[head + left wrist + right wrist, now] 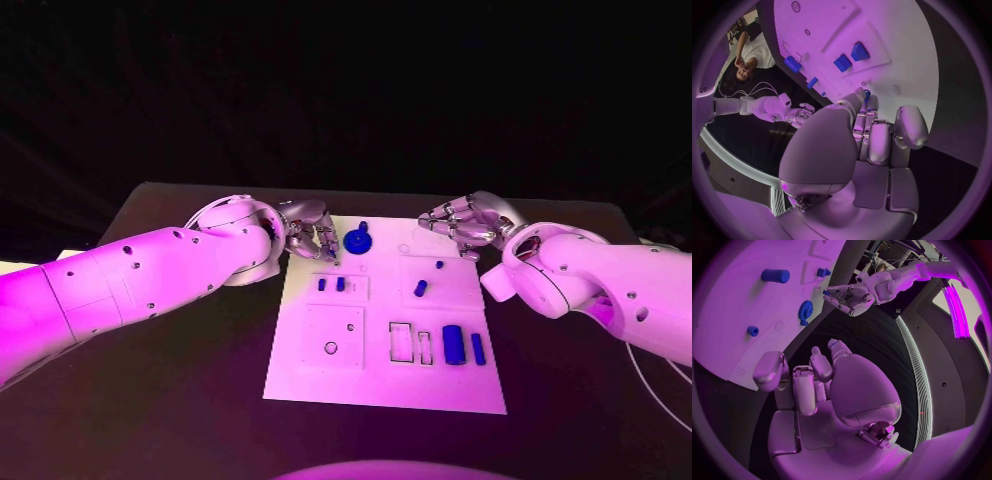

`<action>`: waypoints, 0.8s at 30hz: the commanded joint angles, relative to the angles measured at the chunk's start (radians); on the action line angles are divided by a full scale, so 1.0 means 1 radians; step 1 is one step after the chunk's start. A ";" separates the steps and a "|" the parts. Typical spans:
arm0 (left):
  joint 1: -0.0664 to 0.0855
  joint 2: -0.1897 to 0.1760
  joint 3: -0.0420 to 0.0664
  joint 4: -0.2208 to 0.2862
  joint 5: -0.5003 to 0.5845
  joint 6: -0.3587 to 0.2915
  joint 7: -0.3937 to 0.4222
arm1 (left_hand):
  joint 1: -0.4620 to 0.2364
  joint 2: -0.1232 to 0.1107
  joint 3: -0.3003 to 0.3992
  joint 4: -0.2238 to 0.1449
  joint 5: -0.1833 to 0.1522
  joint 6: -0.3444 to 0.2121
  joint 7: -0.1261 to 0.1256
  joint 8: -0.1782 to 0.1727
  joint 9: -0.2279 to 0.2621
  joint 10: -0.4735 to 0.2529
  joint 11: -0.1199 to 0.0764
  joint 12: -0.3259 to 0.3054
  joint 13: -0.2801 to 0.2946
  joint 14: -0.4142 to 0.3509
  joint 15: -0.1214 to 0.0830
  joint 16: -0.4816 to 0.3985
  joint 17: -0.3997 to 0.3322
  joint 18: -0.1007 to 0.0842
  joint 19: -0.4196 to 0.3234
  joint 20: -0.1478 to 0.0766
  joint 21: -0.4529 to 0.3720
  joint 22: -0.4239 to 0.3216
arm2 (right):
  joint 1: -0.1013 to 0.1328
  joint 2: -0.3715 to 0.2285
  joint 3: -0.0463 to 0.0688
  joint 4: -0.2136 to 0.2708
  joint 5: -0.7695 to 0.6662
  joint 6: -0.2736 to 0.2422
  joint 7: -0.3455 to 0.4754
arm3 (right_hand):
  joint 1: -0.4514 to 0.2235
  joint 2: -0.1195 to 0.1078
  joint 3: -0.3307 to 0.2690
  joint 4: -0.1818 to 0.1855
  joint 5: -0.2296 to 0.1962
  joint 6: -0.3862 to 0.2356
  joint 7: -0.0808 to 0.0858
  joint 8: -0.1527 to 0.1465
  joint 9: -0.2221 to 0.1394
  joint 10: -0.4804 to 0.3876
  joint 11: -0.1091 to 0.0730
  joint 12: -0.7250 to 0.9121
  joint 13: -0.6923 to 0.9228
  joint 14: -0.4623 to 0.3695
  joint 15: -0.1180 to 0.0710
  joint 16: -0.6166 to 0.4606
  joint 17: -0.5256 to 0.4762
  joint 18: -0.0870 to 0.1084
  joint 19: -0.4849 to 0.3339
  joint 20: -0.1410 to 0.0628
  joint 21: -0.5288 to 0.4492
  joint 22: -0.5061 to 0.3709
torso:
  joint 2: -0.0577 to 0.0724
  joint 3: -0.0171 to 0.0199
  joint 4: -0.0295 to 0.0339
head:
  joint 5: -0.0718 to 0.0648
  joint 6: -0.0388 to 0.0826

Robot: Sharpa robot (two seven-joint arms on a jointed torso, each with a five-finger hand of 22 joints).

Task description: Assemble the parts on the task board

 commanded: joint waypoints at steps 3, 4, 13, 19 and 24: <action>0.000 0.005 -0.001 -0.010 0.016 0.056 -0.002 | -0.006 -0.003 0.007 -0.001 0.003 0.004 0.001 -0.006 -0.001 0.008 0.003 -0.005 0.000 0.003 0.003 0.000 -0.003 -0.013 0.003 0.004 0.003 0.002 | -0.001 0.002 0.000 0.001 -0.010 0.015 0.006 | 0.007 0.006 0.002 0.003 0.002 -0.005 0.003 -0.003 0.001 -0.004 0.001 -0.002 0.000 0.069 0.005 -0.005 0.124 0.014 -0.002 0.000 -0.005 0.000 | 0.001 -0.0003 -0.0002 | 0.002 -0.002; 0.000 0.006 -0.002 -0.012 0.016 0.057 -0.001 | -0.006 -0.003 0.007 -0.001 0.003 0.004 0.001 -0.006 -0.001 0.008 0.003 -0.005 0.000 0.003 0.003 0.000 -0.003 -0.013 0.003 0.004 0.003 0.002 | -0.001 0.002 0.000 0.001 -0.010 0.016 0.006 | 0.007 0.006 0.002 0.003 0.002 -0.005 0.003 -0.003 0.001 -0.004 0.001 -0.002 0.000 0.069 0.005 -0.005 0.124 0.014 -0.002 0.000 -0.005 0.000 | 0.001 -0.0003 -0.0002 | 0.002 -0.002; -0.004 0.017 -0.005 -0.021 0.017 0.051 0.002 | -0.007 -0.003 0.007 -0.001 0.003 0.004 0.001 -0.007 -0.002 0.009 0.003 -0.007 0.000 0.003 0.003 -0.001 -0.003 -0.012 0.002 0.004 0.002 0.002 | -0.001 0.003 0.000 0.001 -0.010 0.016 0.006 | 0.007 0.006 0.002 0.003 0.002 -0.005 0.003 -0.003 0.001 -0.004 0.001 -0.002 0.000 0.069 0.005 -0.005 0.124 0.014 -0.002 0.000 -0.005 0.000 | 0.000 0.0013 -0.0008 | 0.003 -0.002; -0.004 0.020 -0.005 -0.022 0.022 0.046 0.008 | -0.007 -0.004 0.008 -0.002 0.003 0.004 0.001 -0.008 -0.002 0.010 0.002 -0.008 0.000 0.002 0.003 -0.001 -0.004 -0.012 0.000 0.004 0.000 0.001 | -0.001 0.003 0.000 0.001 -0.010 0.017 0.006 | 0.007 0.006 0.002 0.003 0.002 -0.005 0.003 -0.003 0.001 -0.004 0.001 -0.002 0.000 0.069 0.005 -0.005 0.124 0.014 -0.002 0.000 -0.005 0.000 | 0.000 0.0008 -0.0002 | 0.000 -0.002; -0.004 0.025 -0.006 -0.024 0.023 0.046 0.009 | -0.006 -0.005 0.010 -0.005 0.003 0.003 0.001 -0.010 -0.003 0.010 0.002 -0.010 0.001 0.002 0.003 -0.001 -0.005 -0.011 -0.001 0.004 -0.001 0.001 | -0.001 0.003 0.000 0.002 -0.010 0.016 0.006 | 0.007 0.006 0.002 0.003 0.002 -0.005 0.003 -0.003 0.001 -0.004 0.001 -0.002 0.000 0.069 0.005 -0.005 0.124 0.014 -0.002 0.000 -0.005 0.000 | 0.001 0.0008 -0.0016 | -0.002 -0.001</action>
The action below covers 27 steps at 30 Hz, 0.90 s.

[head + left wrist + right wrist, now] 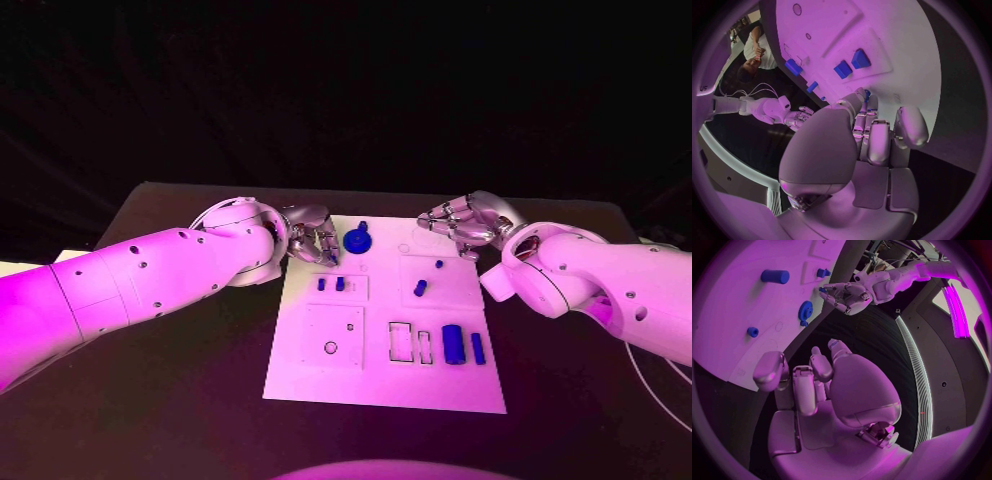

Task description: Assemble the parts on the task board

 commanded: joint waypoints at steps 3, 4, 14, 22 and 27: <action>0.000 0.009 -0.001 -0.004 0.009 0.013 0.008 | -0.006 -0.005 0.008 -0.003 0.003 0.002 0.001 -0.007 -0.002 0.006 -0.001 -0.007 0.001 0.001 0.003 -0.001 -0.002 -0.011 -0.002 0.004 -0.002 0.000 | -0.001 0.000 0.000 0.003 -0.009 0.014 0.005 | 0.007 0.006 0.002 0.003 0.002 -0.005 0.003 -0.003 0.001 -0.004 0.001 -0.002 0.000 0.069 0.005 -0.005 0.124 0.014 -0.002 0.000 -0.005 0.000 | 0.001 0.0000 -0.0007 | -0.002 0.000; 0.000 0.010 -0.001 -0.005 0.009 0.015 0.008 | -0.006 -0.005 0.008 -0.003 0.003 0.002 0.001 -0.007 -0.002 0.006 -0.001 -0.007 0.001 0.001 0.003 -0.001 -0.002 -0.011 -0.002 0.004 -0.002 0.000 | -0.001 0.000 0.000 0.003 -0.009 0.013 0.005 | 0.007 0.007 0.002 0.004 0.003 -0.004 0.003 -0.003 0.001 -0.003 0.001 0.000 0.001 0.069 0.005 -0.005 0.124 0.014 -0.002 0.000 -0.005 0.000 | 0.001 0.0000 -0.0009 | -0.002 -0.001; -0.003 0.023 -0.003 -0.013 0.008 0.033 0.005 | -0.005 -0.005 0.009 -0.005 0.003 0.001 0.001 -0.008 -0.003 0.006 -0.001 -0.009 0.002 0.000 0.004 -0.002 -0.005 -0.011 -0.004 0.005 -0.005 -0.002 | -0.001 -0.002 0.000 0.004 -0.009 0.017 0.005 | 0.007 0.008 0.002 0.005 0.003 -0.004 0.002 -0.002 0.001 -0.003 0.001 0.000 0.001 0.070 0.005 -0.004 0.125 0.014 -0.002 -0.001 -0.005 0.001 | 0.001 -0.0001 -0.0004 | -0.004 -0.006; -0.004 0.024 -0.004 -0.015 0.005 0.054 -0.008 | -0.005 -0.005 0.010 -0.005 0.003 0.002 0.000 -0.008 -0.003 0.006 -0.001 -0.010 0.002 -0.001 0.004 -0.004 -0.008 -0.010 -0.006 0.005 -0.009 -0.003 | -0.001 -0.002 0.000 0.003 -0.009 0.023 0.005 | 0.007 0.008 0.002 0.005 0.003 -0.004 0.002 -0.002 0.001 -0.002 0.001 0.000 0.001 0.070 0.005 -0.005 0.124 0.014 -0.002 -0.001 -0.005 0.001 | 0.000 -0.0007 0.0012 | -0.004 -0.009; -0.004 0.021 -0.004 -0.014 0.002 0.059 -0.012 | -0.006 -0.007 0.010 -0.006 0.003 0.002 -0.001 -0.009 -0.003 0.007 -0.002 -0.010 0.003 -0.001 0.003 -0.004 -0.008 -0.009 -0.007 0.005 -0.011 -0.004 | -0.001 -0.002 0.000 0.003 -0.009 0.024 0.005 | 0.007 0.008 0.002 0.005 0.003 -0.004 0.002 -0.002 0.001 -0.002 0.001 0.000 0.001 0.070 0.005 -0.005 0.124 0.014 -0.002 -0.001 -0.005 0.001 | 0.000 -0.0013 0.0011 | -0.003 -0.010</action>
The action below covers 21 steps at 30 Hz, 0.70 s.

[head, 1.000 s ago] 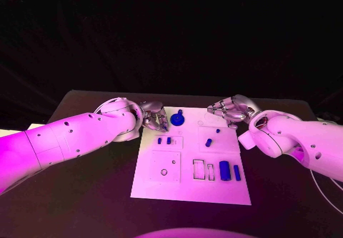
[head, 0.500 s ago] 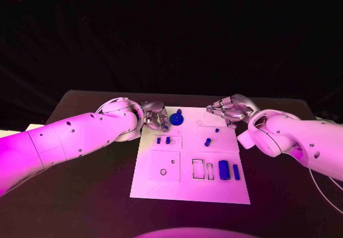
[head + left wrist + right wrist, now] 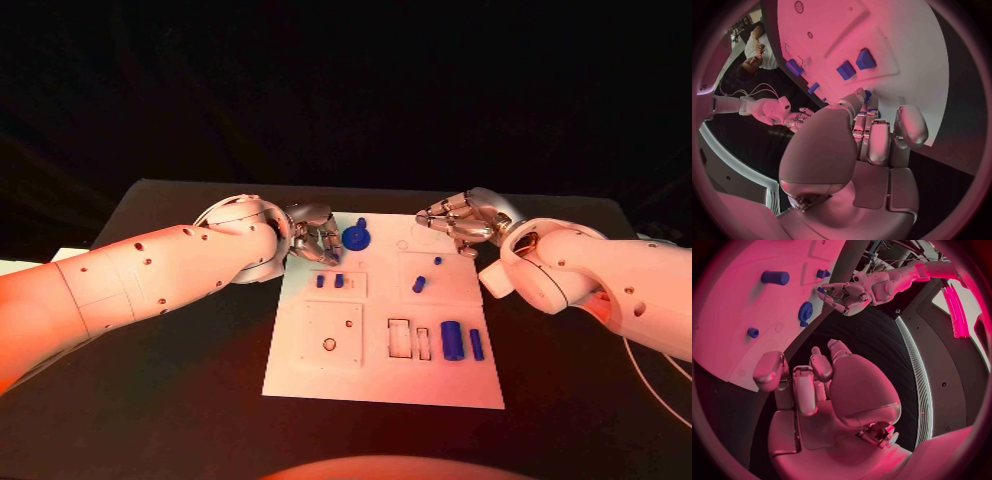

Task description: Assemble the parts on the task board

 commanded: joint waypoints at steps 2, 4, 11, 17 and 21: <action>-0.003 -0.002 -0.002 0.003 -0.002 0.039 -0.010 | -0.006 -0.007 0.005 -0.002 0.003 0.003 -0.002 -0.003 0.001 0.009 -0.003 -0.005 0.002 -0.002 0.003 -0.004 -0.002 -0.010 -0.003 0.001 -0.003 0.000 | -0.001 0.001 0.000 0.001 -0.009 0.018 0.005 | 0.002 0.004 0.002 0.005 0.003 -0.004 0.002 -0.002 0.002 -0.003 0.001 -0.001 0.001 0.069 0.005 -0.005 0.124 0.014 -0.002 -0.001 -0.006 0.000 | 0.000 -0.0004 -0.0001 | 0.002 -0.001; -0.003 -0.004 -0.002 0.006 -0.002 0.041 -0.010 | -0.006 -0.007 0.005 -0.003 0.003 0.004 -0.003 -0.003 0.001 0.010 -0.004 -0.004 0.003 -0.002 0.002 -0.004 -0.002 -0.009 -0.004 0.001 -0.004 0.000 | -0.001 0.001 0.000 0.001 -0.009 0.019 0.005 | 0.002 0.004 0.002 0.005 0.003 -0.004 0.002 -0.002 0.002 -0.003 0.001 -0.001 0.001 0.069 0.005 -0.005 0.124 0.014 -0.002 -0.001 -0.006 0.000 | -0.001 -0.0003 -0.0003 | 0.002 -0.001; -0.003 -0.013 -0.002 0.020 -0.003 0.047 -0.005 | -0.007 -0.009 0.005 -0.006 0.003 0.004 -0.004 -0.004 0.000 0.011 -0.005 -0.002 0.006 -0.003 0.001 -0.004 -0.004 -0.009 -0.006 0.000 -0.006 0.001 | -0.001 -0.001 0.000 0.000 -0.009 0.024 0.005 | 0.002 0.004 0.002 0.006 0.003 -0.004 0.002 -0.002 0.002 -0.004 0.001 -0.002 0.000 0.069 0.005 -0.006 0.123 0.014 -0.003 -0.001 -0.006 -0.001 | 0.000 -0.0007 0.0001 | 0.001 -0.004; -0.003 -0.013 -0.002 0.021 -0.002 0.044 -0.009 | -0.015 -0.013 0.004 -0.010 0.003 -0.026 0.001 -0.020 -0.010 -0.009 0.000 0.001 0.012 -0.005 0.004 -0.004 -0.009 -0.009 -0.009 0.001 -0.006 0.004 | -0.001 0.001 0.000 -0.001 -0.008 0.023 0.008 | 0.002 0.004 0.002 0.007 0.003 -0.004 0.003 -0.002 0.002 -0.004 0.001 -0.002 0.000 0.069 0.005 -0.006 0.123 0.014 -0.003 -0.001 -0.006 -0.001 | 0.000 0.0006 -0.0004 | 0.003 -0.004; -0.003 -0.013 -0.002 0.020 0.002 0.043 -0.013 | -0.025 -0.017 0.005 -0.010 0.004 -0.067 0.011 -0.039 -0.024 -0.046 0.012 -0.001 0.014 -0.009 0.013 -0.006 -0.017 -0.008 -0.014 0.006 -0.013 0.003 | -0.001 0.002 0.000 -0.003 -0.008 0.022 0.008 | 0.002 0.004 0.002 0.007 0.003 -0.004 0.003 -0.002 0.002 -0.004 0.001 -0.002 0.000 0.069 0.005 -0.006 0.123 0.014 -0.003 -0.001 -0.006 -0.001 | 0.000 0.0003 -0.0006 | 0.003 -0.005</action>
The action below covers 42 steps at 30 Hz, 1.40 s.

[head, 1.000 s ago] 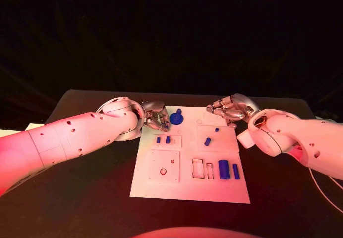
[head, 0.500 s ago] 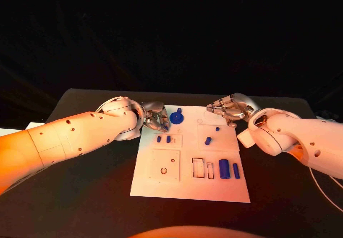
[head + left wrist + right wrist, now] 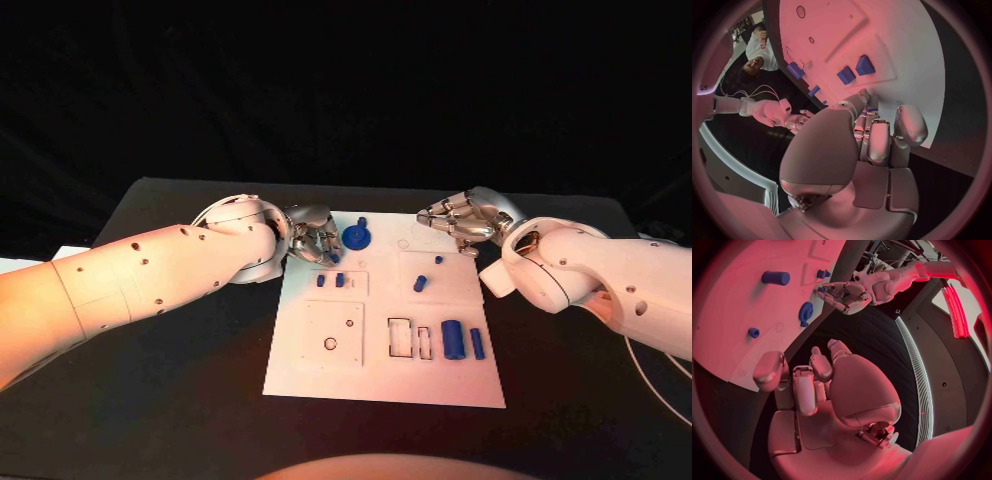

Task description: Assemble the parts on the task board

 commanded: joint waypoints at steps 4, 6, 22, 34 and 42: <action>-0.002 0.002 -0.001 -0.001 0.009 0.027 -0.010 | -0.017 -0.005 0.002 -0.006 0.003 -0.047 0.007 -0.010 -0.017 -0.036 0.010 0.004 0.004 -0.004 0.011 -0.006 -0.008 -0.008 -0.012 0.006 -0.010 0.000 | -0.001 0.003 0.000 -0.003 -0.008 0.012 0.008 | 0.001 0.004 0.002 0.007 0.004 -0.004 0.003 -0.002 0.001 -0.007 0.001 -0.006 -0.004 0.068 0.005 -0.009 0.119 0.016 -0.006 -0.001 -0.010 -0.008 | 0.000 0.0007 0.0000 | 0.001 0.000; -0.002 0.002 -0.001 -0.002 0.010 0.027 -0.012 | -0.021 -0.007 0.001 -0.005 0.003 -0.055 0.008 -0.009 -0.021 -0.043 0.011 0.006 0.005 -0.006 0.012 -0.007 -0.012 -0.007 -0.014 0.007 -0.014 -0.001 | -0.001 0.004 0.000 -0.003 -0.007 0.012 0.008 | 0.001 0.004 0.002 0.007 0.004 -0.004 0.003 -0.002 0.001 -0.008 0.001 -0.007 -0.006 0.068 0.005 -0.010 0.117 0.016 -0.007 -0.001 -0.011 -0.010 | 0.000 0.0012 -0.0001 | 0.002 -0.001; -0.002 -0.010 -0.001 -0.002 0.021 0.014 -0.025 | -0.036 -0.014 0.004 0.002 0.003 -0.098 0.019 -0.007 -0.044 -0.107 0.026 0.011 0.004 -0.022 0.024 -0.021 -0.047 0.003 -0.038 0.019 -0.064 -0.025 | -0.001 0.003 -0.001 -0.009 -0.034 -0.016 -0.019 | 0.009 0.005 0.006 0.008 0.005 -0.010 0.004 -0.003 0.001 -0.081 0.001 -0.102 -0.096 0.056 0.005 -0.036 0.082 0.027 -0.037 0.000 -0.045 -0.070 | 0.000 0.0005 -0.0024 | 0.004 0.003; -0.001 -0.070 0.001 0.005 0.321 -0.164 0.066 | -0.014 -0.012 0.029 -0.010 0.004 -0.125 0.041 0.015 -0.065 -0.175 0.046 0.056 0.008 -0.179 0.038 -0.211 -0.352 0.061 -0.196 0.032 -0.382 -0.201 | -0.002 -0.003 -0.001 -0.031 -0.379 0.092 -0.058 | 0.155 -0.048 0.115 -0.079 -0.088 0.023 0.005 0.052 0.022 -0.344 0.010 -0.654 -0.609 -0.123 0.009 -0.466 -0.397 0.087 -0.227 0.002 -0.377 -0.487 | -0.003 0.0004 0.0018 | -0.007 0.013; -0.002 -0.114 -0.001 0.024 0.822 -0.306 0.288 | 0.001 0.015 0.085 -0.028 0.004 -0.096 0.053 0.044 -0.069 -0.183 0.053 0.112 0.011 -0.327 0.042 -0.409 -0.580 0.082 -0.324 0.034 -0.540 -0.282 | -0.002 -0.021 0.000 -0.025 -0.704 0.149 -0.082 | 0.151 -0.079 0.204 -0.114 -0.135 0.040 -0.006 0.049 0.016 -0.248 0.003 -0.851 -0.829 0.036 -0.005 -0.233 -0.154 0.053 -0.026 -0.010 -0.222 -0.294 | -0.007 -0.0023 0.0002 | -0.014 0.021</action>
